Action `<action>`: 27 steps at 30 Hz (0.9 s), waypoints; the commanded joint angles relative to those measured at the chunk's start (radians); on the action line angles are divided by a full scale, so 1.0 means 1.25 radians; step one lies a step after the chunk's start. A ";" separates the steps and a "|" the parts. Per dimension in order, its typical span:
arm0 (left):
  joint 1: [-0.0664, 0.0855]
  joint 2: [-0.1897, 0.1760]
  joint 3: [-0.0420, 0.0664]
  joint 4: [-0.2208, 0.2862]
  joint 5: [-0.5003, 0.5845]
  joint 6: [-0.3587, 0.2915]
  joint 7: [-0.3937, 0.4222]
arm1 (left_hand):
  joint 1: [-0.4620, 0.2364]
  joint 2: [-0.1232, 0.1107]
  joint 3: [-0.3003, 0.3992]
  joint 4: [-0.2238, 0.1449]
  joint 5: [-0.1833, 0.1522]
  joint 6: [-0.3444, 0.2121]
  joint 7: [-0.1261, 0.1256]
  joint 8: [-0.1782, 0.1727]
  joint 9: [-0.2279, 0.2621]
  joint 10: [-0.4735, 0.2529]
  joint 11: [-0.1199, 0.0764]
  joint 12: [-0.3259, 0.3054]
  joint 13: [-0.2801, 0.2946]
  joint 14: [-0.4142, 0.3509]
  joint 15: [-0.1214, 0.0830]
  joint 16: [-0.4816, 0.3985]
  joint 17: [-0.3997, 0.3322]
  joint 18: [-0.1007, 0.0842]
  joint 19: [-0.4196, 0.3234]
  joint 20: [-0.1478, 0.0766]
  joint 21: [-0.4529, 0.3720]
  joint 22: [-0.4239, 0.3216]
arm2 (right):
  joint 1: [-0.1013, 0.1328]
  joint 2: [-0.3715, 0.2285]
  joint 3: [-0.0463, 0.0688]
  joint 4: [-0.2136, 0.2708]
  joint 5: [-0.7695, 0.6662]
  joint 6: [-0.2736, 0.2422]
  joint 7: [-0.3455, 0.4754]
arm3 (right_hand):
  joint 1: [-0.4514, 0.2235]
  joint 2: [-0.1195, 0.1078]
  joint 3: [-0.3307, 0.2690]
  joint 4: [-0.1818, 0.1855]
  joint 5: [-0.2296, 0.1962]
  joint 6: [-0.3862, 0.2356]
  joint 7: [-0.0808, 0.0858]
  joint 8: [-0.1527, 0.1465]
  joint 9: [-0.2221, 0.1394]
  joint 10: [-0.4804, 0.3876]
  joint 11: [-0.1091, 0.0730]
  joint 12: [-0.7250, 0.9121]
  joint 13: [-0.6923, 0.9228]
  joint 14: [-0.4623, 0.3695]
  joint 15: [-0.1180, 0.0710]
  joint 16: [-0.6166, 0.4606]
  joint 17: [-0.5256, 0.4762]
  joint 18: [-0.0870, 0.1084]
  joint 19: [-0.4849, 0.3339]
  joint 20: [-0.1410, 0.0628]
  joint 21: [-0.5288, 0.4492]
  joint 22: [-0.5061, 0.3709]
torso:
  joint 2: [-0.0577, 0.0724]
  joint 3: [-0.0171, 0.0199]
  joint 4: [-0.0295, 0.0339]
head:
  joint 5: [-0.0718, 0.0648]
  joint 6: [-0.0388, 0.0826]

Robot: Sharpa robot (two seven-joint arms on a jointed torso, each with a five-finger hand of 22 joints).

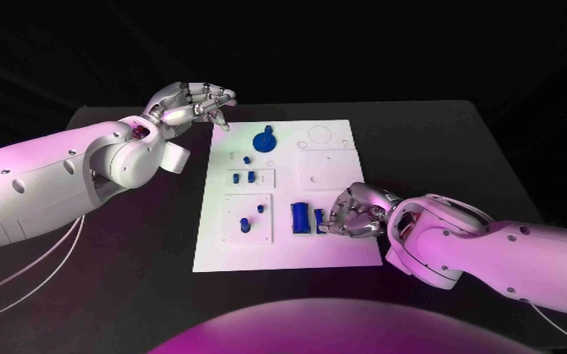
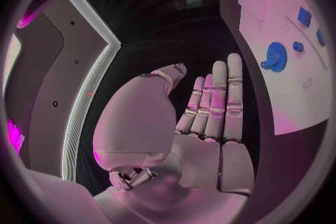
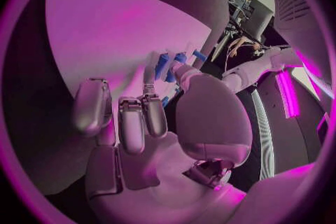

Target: Assemble the parts on the task board

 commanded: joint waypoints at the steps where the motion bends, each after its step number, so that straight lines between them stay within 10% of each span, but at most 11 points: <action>1: 0.000 0.001 0.000 0.001 -0.001 0.013 0.005 | 0.000 0.005 0.001 0.004 0.000 -0.005 0.044 0.002 -0.001 -0.004 0.000 0.003 0.001 -0.004 -0.001 0.003 0.001 0.010 0.004 0.002 -0.004 -0.001 | -0.002 0.004 0.000 -0.003 0.001 0.033 0.011 | 0.007 0.003 -0.002 -0.002 0.001 -0.005 0.002 0.002 0.001 0.024 -0.004 0.004 0.122 0.072 -0.006 0.005 0.158 -0.005 0.018 -0.004 0.003 0.134 | 0.000 -0.0006 0.0011 | -0.001 0.000; 27: 0.000 0.000 0.000 0.002 -0.001 0.012 0.006 | 0.000 0.005 0.001 0.004 0.000 -0.005 0.044 0.002 -0.001 -0.004 0.000 0.003 0.001 -0.004 -0.001 0.003 0.001 0.010 0.004 0.002 -0.004 -0.001 | -0.010 0.016 0.000 -0.030 -0.015 0.032 0.019 | 0.029 0.012 -0.006 -0.010 0.001 -0.003 0.001 0.002 0.000 0.024 -0.005 0.003 0.121 0.071 -0.007 0.003 0.155 -0.003 0.016 -0.004 -0.005 0.132 | 0.000 -0.0003 -0.0010 | 0.004 0.000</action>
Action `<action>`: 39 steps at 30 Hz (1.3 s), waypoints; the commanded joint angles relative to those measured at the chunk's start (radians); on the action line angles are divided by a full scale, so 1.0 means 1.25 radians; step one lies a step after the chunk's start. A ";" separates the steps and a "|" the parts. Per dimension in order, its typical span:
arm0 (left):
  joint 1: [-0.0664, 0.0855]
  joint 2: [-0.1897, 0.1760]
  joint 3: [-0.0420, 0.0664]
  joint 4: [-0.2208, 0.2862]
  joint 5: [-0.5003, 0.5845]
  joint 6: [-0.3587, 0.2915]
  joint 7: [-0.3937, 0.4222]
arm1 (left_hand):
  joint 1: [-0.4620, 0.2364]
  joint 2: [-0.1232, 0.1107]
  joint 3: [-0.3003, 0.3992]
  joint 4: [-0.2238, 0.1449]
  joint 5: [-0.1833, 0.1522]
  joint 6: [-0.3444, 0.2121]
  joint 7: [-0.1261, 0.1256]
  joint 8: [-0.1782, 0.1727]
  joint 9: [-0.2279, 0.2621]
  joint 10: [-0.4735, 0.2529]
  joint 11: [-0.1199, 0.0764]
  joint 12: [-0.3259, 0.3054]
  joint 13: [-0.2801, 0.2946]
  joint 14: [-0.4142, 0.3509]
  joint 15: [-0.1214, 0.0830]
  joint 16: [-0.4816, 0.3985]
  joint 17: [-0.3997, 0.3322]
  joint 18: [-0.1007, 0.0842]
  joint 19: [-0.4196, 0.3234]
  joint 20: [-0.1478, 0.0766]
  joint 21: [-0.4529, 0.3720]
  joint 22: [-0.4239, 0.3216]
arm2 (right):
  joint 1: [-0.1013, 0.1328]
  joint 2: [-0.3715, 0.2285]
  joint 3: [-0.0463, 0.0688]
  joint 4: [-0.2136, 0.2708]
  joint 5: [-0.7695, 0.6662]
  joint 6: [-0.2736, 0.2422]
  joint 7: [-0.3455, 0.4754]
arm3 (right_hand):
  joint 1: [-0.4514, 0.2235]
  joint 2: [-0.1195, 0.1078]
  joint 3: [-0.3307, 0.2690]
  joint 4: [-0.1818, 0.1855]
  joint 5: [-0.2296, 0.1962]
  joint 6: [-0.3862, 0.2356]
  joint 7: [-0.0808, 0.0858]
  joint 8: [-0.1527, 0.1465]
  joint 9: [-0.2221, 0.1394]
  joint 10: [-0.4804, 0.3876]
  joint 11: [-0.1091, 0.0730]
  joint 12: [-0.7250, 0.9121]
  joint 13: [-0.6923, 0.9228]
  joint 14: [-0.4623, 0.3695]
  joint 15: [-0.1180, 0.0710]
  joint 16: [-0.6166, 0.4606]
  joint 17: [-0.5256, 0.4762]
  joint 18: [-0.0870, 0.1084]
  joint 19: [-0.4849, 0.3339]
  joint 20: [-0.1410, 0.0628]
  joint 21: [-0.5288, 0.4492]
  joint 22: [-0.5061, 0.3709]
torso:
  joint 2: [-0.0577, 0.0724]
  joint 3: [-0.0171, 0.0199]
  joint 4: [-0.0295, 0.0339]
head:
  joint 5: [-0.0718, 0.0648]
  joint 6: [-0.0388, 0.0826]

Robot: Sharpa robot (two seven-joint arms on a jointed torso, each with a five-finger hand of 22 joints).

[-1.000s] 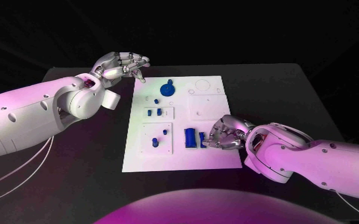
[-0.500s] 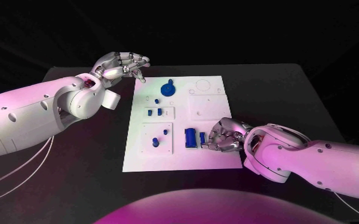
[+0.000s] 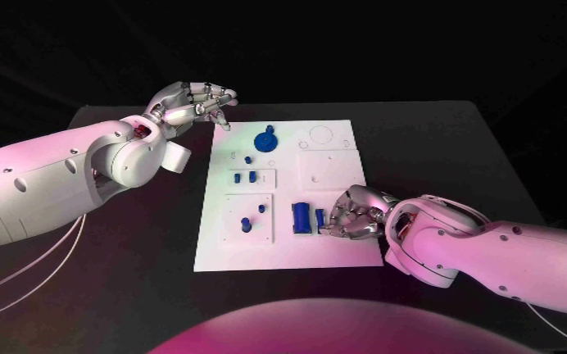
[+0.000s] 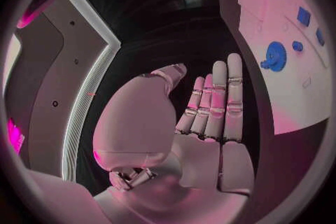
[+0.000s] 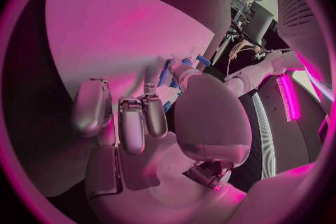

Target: Assemble the parts on the task board

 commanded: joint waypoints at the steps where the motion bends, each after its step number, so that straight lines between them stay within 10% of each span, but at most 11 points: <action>1: 0.000 0.001 0.000 0.001 -0.001 0.012 0.006 | 0.000 0.005 0.001 0.004 0.000 -0.005 0.044 0.002 -0.001 -0.004 0.000 0.004 0.001 -0.004 -0.001 0.003 0.001 0.010 0.004 0.002 -0.004 -0.001 | -0.001 -0.005 -0.001 0.003 -0.005 0.008 0.016 | 0.002 -0.003 -0.005 -0.002 0.000 -0.005 0.003 -0.001 0.002 0.023 -0.005 0.003 0.121 0.071 -0.006 0.003 0.154 -0.003 0.016 -0.004 -0.004 0.133 | -0.001 -0.0001 -0.0005 | 0.000 0.000; 10: -0.002 0.003 0.000 0.001 0.001 0.004 0.010 | 0.001 0.005 0.000 0.006 0.000 -0.006 0.044 0.005 -0.001 -0.006 0.000 0.007 0.001 -0.005 -0.001 0.003 0.001 0.010 0.005 0.002 -0.005 -0.002 | 0.032 -0.030 0.000 -0.004 0.197 -0.011 0.238 | 0.021 -0.005 -0.052 0.009 0.002 -0.059 0.026 -0.027 -0.006 -0.030 0.015 -0.084 0.062 0.048 0.009 -0.052 0.064 0.021 -0.028 0.009 -0.181 0.091 | -0.005 -0.0019 -0.0006 | -0.001 0.000; 16: -0.013 0.012 0.000 -0.002 0.014 -0.024 0.036 | 0.001 0.005 0.000 0.006 0.000 -0.006 0.044 0.005 -0.001 -0.006 0.000 0.007 0.001 -0.005 -0.001 0.003 0.001 0.010 0.004 0.002 -0.005 -0.002 | 0.080 -0.017 0.000 -0.091 0.442 -0.024 0.410 | 0.071 0.016 -0.052 -0.005 0.003 -0.105 0.046 -0.052 -0.015 -0.089 0.033 -0.164 0.003 0.032 0.025 -0.094 0.004 0.042 -0.065 0.023 -0.340 0.049 | -0.023 -0.0077 0.0002 | -0.004 0.014; 20: -0.020 0.020 0.000 -0.009 0.030 -0.047 0.058 | 0.004 0.005 0.001 0.004 0.001 -0.006 0.044 0.007 -0.002 -0.005 -0.001 0.009 0.001 -0.006 -0.001 0.002 0.001 0.010 0.004 0.002 -0.006 -0.002 | 0.103 0.008 0.001 -0.177 0.559 -0.013 0.478 | 0.110 0.037 -0.027 -0.024 0.005 -0.124 0.056 -0.062 -0.018 -0.151 0.042 -0.240 -0.052 0.005 0.033 -0.145 -0.065 0.058 -0.104 0.031 -0.474 0.012 | -0.034 -0.0137 0.0015 | -0.005 0.045; 21: -0.023 0.023 0.000 -0.012 0.036 -0.055 0.065 | 0.006 0.005 0.003 0.003 0.001 -0.005 0.043 0.008 -0.001 -0.003 -0.001 0.011 0.002 -0.007 -0.001 0.002 0.001 0.010 0.003 0.002 -0.006 -0.002 | 0.109 0.019 0.002 -0.211 0.594 -0.008 0.501 | 0.125 0.039 -0.010 -0.036 0.004 -0.136 0.065 -0.069 -0.020 -0.233 0.051 -0.338 -0.126 -0.040 0.042 -0.219 -0.157 0.078 -0.159 0.039 -0.638 -0.037 | -0.037 -0.0159 0.0013 | -0.006 0.055; 25: -0.031 0.041 0.000 -0.036 0.074 -0.088 0.091 | 0.007 0.005 0.003 0.004 0.000 -0.001 0.041 0.013 -0.001 0.006 -0.003 0.019 0.004 -0.011 -0.002 0.000 0.001 0.010 0.000 0.001 -0.008 -0.003 | 0.128 0.067 0.009 -0.339 0.704 0.021 0.576 | 0.139 0.034 0.049 -0.053 0.003 -0.162 0.085 -0.091 -0.048 -0.392 0.072 -0.558 -0.322 -0.207 0.064 -0.523 -0.459 0.082 -0.230 0.062 -0.758 -0.125 | -0.047 -0.0220 0.0027 | -0.010 0.091; 32: -0.048 0.108 0.001 -0.121 0.193 -0.163 0.140 | 0.000 -0.004 0.017 0.034 -0.006 -0.003 0.033 0.022 -0.012 0.051 -0.001 -0.019 -0.023 -0.095 0.020 -0.235 -0.083 0.009 -0.105 0.033 -0.214 -0.128 | 0.138 0.174 0.023 -0.549 0.842 0.102 0.662 | 0.125 0.018 0.149 -0.087 -0.002 -0.154 0.112 -0.203 -0.159 -0.405 0.123 -0.893 -0.726 -0.327 0.123 -0.888 -0.619 0.078 -0.390 0.127 -0.843 -0.388 | -0.070 -0.0199 0.0084 | -0.014 0.148; 38: -0.062 0.169 0.001 -0.201 0.231 -0.163 0.171 | 0.008 -0.005 0.003 0.052 -0.009 -0.007 0.006 -0.019 -0.045 0.087 0.023 -0.177 -0.025 -0.134 0.061 -0.507 -0.136 0.003 -0.150 0.081 -0.449 -0.287 | 0.133 0.240 0.028 -0.655 0.880 0.134 0.707 | 0.106 0.029 0.112 -0.113 0.000 -0.156 0.123 -0.248 -0.206 -0.433 0.158 -0.989 -0.889 -0.431 0.181 -1.054 -0.724 0.085 -0.509 0.184 -0.843 -0.590 | -0.080 -0.0099 0.0126 | -0.012 0.194; 39: -0.059 0.153 0.000 -0.178 0.167 -0.137 0.114 | -0.322 0.126 -0.367 -0.149 -0.165 -0.566 -0.153 -0.334 -0.202 -0.608 -0.144 -0.393 -0.075 -0.749 -0.083 -0.787 -0.296 -0.136 -0.773 -0.150 -0.572 -0.377 | 0.137 0.224 0.027 -0.628 0.804 0.072 0.632 | -0.191 0.178 -0.304 -0.185 -0.144 -0.817 -0.037 -0.368 -0.545 -1.172 0.013 -1.129 -1.046 -1.173 0.060 -1.226 -1.046 -0.061 -1.172 -0.024 -0.891 -1.046 | -0.071 -0.0170 0.0093 | -0.014 0.167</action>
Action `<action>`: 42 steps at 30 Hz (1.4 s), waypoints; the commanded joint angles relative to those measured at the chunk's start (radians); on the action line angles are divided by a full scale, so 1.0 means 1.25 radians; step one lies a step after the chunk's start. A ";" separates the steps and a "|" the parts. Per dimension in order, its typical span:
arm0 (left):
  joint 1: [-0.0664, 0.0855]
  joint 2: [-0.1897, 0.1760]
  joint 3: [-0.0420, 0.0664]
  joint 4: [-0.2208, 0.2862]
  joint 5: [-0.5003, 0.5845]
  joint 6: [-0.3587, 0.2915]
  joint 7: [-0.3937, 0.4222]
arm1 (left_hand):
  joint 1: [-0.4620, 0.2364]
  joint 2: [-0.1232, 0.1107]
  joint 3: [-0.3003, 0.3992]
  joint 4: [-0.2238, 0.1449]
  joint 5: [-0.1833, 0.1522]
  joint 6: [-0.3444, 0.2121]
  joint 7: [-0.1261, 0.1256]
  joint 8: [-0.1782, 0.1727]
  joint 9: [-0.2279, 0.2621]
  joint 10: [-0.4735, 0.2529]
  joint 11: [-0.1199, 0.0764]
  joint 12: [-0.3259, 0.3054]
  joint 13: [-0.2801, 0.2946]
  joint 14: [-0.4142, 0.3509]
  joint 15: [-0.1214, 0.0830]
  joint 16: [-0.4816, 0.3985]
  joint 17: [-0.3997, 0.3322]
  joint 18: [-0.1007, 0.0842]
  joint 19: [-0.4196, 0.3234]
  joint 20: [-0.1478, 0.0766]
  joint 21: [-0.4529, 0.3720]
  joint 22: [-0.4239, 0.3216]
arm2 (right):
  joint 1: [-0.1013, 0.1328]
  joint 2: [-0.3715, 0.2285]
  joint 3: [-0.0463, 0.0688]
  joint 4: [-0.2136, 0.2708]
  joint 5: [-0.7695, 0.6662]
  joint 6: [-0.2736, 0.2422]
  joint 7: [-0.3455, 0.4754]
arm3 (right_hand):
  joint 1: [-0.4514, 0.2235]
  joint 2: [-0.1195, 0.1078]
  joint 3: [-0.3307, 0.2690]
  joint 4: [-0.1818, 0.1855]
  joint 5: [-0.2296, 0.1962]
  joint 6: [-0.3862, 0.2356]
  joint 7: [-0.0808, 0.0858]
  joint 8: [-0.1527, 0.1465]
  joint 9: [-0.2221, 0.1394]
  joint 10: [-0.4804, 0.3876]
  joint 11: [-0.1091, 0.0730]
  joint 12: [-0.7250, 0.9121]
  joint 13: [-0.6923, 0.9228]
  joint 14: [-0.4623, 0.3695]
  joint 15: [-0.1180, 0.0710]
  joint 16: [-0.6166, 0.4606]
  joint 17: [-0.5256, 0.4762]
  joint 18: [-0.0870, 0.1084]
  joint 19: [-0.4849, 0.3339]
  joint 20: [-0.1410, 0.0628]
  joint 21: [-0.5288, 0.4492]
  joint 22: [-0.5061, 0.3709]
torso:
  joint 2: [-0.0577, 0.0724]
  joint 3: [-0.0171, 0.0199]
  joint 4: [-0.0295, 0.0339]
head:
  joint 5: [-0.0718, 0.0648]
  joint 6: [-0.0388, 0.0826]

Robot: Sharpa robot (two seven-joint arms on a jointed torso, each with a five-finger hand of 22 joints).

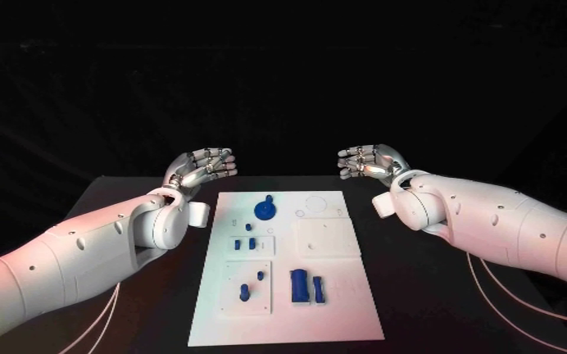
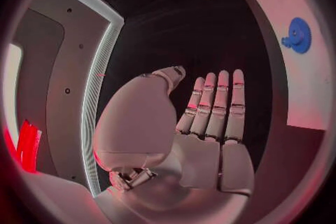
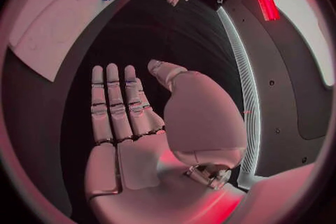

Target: Assemble the parts on the task board

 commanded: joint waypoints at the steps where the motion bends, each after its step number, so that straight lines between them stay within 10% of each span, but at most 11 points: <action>1: 0.001 -0.006 0.000 0.008 -0.005 0.001 -0.003 | -0.339 0.123 -0.364 -0.197 -0.156 -0.547 -0.150 -0.312 -0.157 -0.682 -0.157 -0.224 -0.049 -0.608 -0.137 -0.292 -0.161 -0.136 -0.615 -0.224 -0.136 -0.099 | 0.000 -0.006 0.000 0.008 -0.005 -0.004 -0.004 | -0.307 0.145 -0.414 -0.073 -0.142 -0.641 -0.147 -0.123 -0.338 -0.793 -0.092 -0.145 -0.168 -0.736 -0.113 -0.181 -0.326 -0.136 -0.660 -0.199 -0.050 -0.467 | 0.001 -0.0006 -0.0004 | 0.001 -0.004; 5: -0.001 -0.010 0.001 0.029 -0.004 -0.027 -0.001 | -0.458 0.123 -0.364 -0.197 -0.156 -0.547 -0.150 -0.312 -0.157 -0.682 -0.157 -0.224 -0.049 -0.608 -0.137 -0.292 -0.161 -0.136 -0.615 -0.224 -0.136 -0.099 | -0.008 -0.012 0.008 0.036 0.007 -0.031 0.006 | -0.423 0.145 -0.414 -0.073 -0.142 -0.641 -0.147 -0.123 -0.338 -0.793 -0.092 -0.145 -0.168 -0.736 -0.113 -0.181 -0.326 -0.136 -0.660 -0.199 -0.050 -0.467 | -0.005 0.0051 0.0021 | 0.007 0.009; 6: -0.002 -0.012 0.001 0.037 -0.003 -0.038 0.000 | -0.483 0.123 -0.364 -0.197 -0.156 -0.547 -0.150 -0.312 -0.157 -0.682 -0.157 -0.224 -0.049 -0.608 -0.137 -0.292 -0.161 -0.136 -0.615 -0.224 -0.136 -0.099 | -0.011 -0.014 0.011 0.047 0.012 -0.042 0.010 | -1.000 0.145 -0.414 -0.073 -0.142 -0.641 -0.147 -0.123 -0.338 -0.793 -0.092 -0.145 -0.168 -0.736 -0.113 -0.181 -0.326 -0.136 -0.660 -0.199 -0.050 -0.467 | -0.007 0.0073 0.0031 | 0.010 0.015; 8: -0.004 -0.015 0.001 0.057 -0.003 -0.064 0.001 | -0.524 0.123 -0.364 -0.197 -0.156 -0.547 -0.150 -0.312 -0.157 -0.682 -0.157 -0.224 -0.049 -0.608 -0.137 -0.292 -0.161 -0.136 -0.615 -0.224 -0.136 -0.099 | -0.017 -0.020 0.018 0.073 0.023 -0.067 0.020 | -1.000 0.145 -0.414 -0.073 -0.142 -0.641 -0.147 -0.123 -0.338 -0.793 -0.092 -0.145 -0.168 -0.736 -0.113 -0.181 -0.326 -0.136 -0.660 -0.199 -0.050 -0.467 | -0.012 0.0123 0.0054 | 0.016 0.027; 9: -0.006 -0.019 0.002 0.075 -0.002 -0.087 0.002 | -1.089 0.123 -0.364 -0.197 -0.156 -0.547 -0.150 -0.312 -0.157 -0.682 -0.157 -0.224 -0.049 -0.608 -0.137 -0.292 -0.161 -0.136 -0.615 -0.224 -0.136 -0.099 | -0.023 -0.024 0.024 0.096 0.034 -0.089 0.028 | -1.000 0.145 -0.414 -0.073 -0.142 -0.641 -0.147 -0.123 -0.338 -0.793 -0.092 -0.145 -0.168 -0.736 -0.113 -0.181 -0.326 -0.136 -0.660 -0.199 -0.050 -0.467 | -0.015 0.0153 0.0067 | 0.020 0.034; 14: -0.014 -0.035 0.004 0.155 0.001 -0.192 0.008 | -1.089 0.123 -0.364 -0.197 -0.156 -0.547 -0.150 -0.312 -0.157 -0.682 -0.157 -0.224 -0.049 -0.608 -0.137 -0.292 -0.161 -0.136 -0.615 -0.224 -0.136 -0.099 | -0.051 -0.047 0.052 0.201 0.081 -0.190 0.067 | -1.000 0.145 -0.414 -0.073 -0.142 -0.641 -0.147 -0.123 -0.338 -0.793 -0.092 -0.145 -0.168 -0.736 -0.113 -0.181 -0.326 -0.136 -0.660 -0.199 -0.050 -0.467 | -0.020 0.0202 0.0090 | 0.026 0.046; 25: -0.029 -0.066 0.008 0.311 0.008 -0.395 0.019 | -1.089 0.123 -0.364 -0.197 -0.156 -0.547 -0.150 -0.312 -0.157 -0.682 -0.157 -0.224 -0.049 -0.608 -0.137 -0.292 -0.161 -0.136 -0.615 -0.224 -0.136 -0.099 | -0.102 -0.088 0.104 0.393 0.166 -0.376 0.138 | -1.000 0.145 -0.414 -0.073 -0.142 -0.641 -0.147 -0.123 -0.338 -0.793 -0.092 -0.145 -0.168 -0.736 -0.113 -0.181 -0.326 -0.136 -0.660 -0.199 -0.050 -0.467 | -0.020 0.0202 0.0090 | 0.026 0.046; 42: -0.031 -0.068 0.008 0.324 0.009 -0.412 0.020 | -1.089 0.123 -0.364 -0.197 -0.156 -0.547 -0.150 -0.312 -0.157 -0.682 -0.157 -0.224 -0.049 -0.608 -0.137 -0.292 -0.161 -0.136 -0.615 -0.224 -0.136 -0.099 | -0.106 -0.091 0.108 0.407 0.172 -0.389 0.143 | -1.000 0.145 -0.414 -0.073 -0.142 -0.641 -0.147 -0.123 -0.338 -0.793 -0.092 -0.145 -0.168 -0.736 -0.113 -0.181 -0.326 -0.136 -0.660 -0.199 -0.050 -0.467 | -0.020 0.0202 0.0090 | 0.026 0.046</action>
